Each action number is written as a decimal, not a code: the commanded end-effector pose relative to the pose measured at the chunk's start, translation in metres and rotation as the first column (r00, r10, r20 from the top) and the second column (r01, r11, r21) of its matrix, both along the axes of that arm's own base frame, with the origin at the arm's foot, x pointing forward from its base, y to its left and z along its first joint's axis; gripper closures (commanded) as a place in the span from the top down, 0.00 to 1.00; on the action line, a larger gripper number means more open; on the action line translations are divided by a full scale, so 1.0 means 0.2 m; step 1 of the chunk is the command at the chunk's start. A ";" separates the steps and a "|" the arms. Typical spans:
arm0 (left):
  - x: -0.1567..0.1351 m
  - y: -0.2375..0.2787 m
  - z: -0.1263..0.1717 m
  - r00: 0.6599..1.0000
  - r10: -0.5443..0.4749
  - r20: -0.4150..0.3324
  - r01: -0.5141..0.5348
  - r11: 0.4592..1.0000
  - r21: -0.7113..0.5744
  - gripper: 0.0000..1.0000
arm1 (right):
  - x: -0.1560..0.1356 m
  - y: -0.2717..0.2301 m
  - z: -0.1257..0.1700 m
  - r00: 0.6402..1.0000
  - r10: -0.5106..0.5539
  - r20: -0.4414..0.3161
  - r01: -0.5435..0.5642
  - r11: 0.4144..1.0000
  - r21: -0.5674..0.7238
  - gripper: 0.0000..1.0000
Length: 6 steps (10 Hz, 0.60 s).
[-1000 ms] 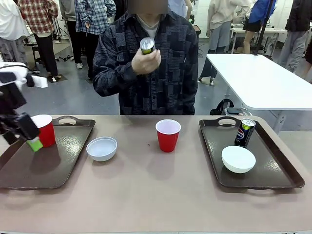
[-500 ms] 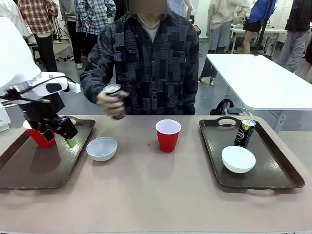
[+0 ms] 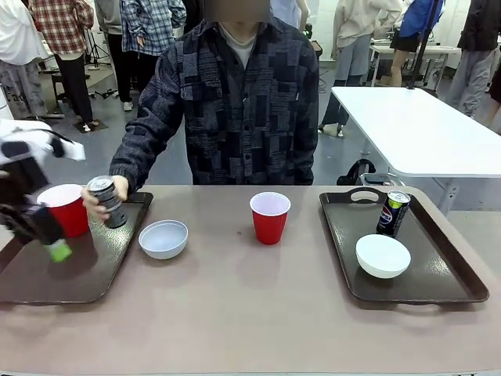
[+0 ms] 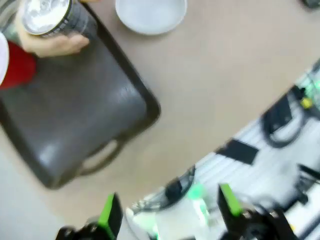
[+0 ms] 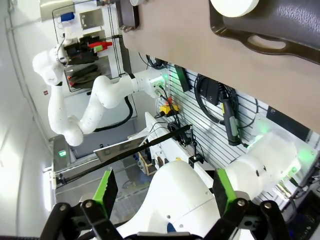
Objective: Prepare tableware on both trays.
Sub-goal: Pick up a Picnic Bowl from the table and place it on a Handle tray.
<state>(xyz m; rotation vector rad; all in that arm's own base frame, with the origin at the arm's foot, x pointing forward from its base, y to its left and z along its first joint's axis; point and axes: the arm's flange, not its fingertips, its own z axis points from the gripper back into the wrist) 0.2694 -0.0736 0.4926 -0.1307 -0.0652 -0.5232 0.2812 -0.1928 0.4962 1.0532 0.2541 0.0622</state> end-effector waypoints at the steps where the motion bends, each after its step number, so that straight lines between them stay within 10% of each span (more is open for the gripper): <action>1: -0.10 0.04 -0.10 1.000 -0.010 -0.010 0.010 1.000 0.020 1.00 | -0.01 0.00 0.01 1.000 0.000 0.005 0.000 1.000 0.012 1.00; 6: 0.01 0.00 -0.13 0.999 0.038 0.000 -0.038 0.999 0.017 1.00 | -0.01 0.00 0.01 1.000 0.000 0.005 0.000 1.000 0.012 1.00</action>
